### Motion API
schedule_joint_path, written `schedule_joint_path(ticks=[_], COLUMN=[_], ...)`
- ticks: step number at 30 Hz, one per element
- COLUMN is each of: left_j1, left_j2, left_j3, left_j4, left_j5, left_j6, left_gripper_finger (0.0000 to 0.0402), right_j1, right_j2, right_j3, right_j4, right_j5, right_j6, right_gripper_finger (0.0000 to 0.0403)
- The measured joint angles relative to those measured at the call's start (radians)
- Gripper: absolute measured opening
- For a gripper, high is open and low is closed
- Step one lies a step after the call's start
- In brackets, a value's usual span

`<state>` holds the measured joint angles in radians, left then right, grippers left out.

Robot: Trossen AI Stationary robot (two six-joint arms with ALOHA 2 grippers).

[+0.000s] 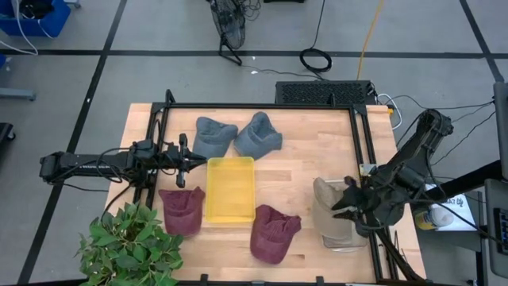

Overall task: Pick & Place hat
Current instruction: Put the brown cap into the transparent bin

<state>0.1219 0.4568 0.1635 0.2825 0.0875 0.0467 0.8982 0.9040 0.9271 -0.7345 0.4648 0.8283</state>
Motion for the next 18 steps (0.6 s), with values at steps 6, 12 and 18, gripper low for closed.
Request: schedule_joint_path(ticks=[6,12,18], left_j1=[0.000,0.000,0.000], left_j2=[0.000,0.000,0.000], left_j3=[0.000,0.000,0.000], left_j4=[-0.003,-0.017,-0.017], left_j5=[0.000,0.000,0.000], left_j6=[-0.008,-0.023,-0.024], left_gripper_finger=[0.0042,0.0042,0.0042], right_j1=[-0.023,0.033,0.075], right_j2=[0.127,0.224,0.226], right_j3=[0.001,0.000,0.000], right_j4=[0.136,0.003,-0.168], right_j5=[-0.052,-0.188,-0.209], right_j6=[-0.063,0.200,0.425], right_gripper_finger=[0.0020,0.0005,0.0001])
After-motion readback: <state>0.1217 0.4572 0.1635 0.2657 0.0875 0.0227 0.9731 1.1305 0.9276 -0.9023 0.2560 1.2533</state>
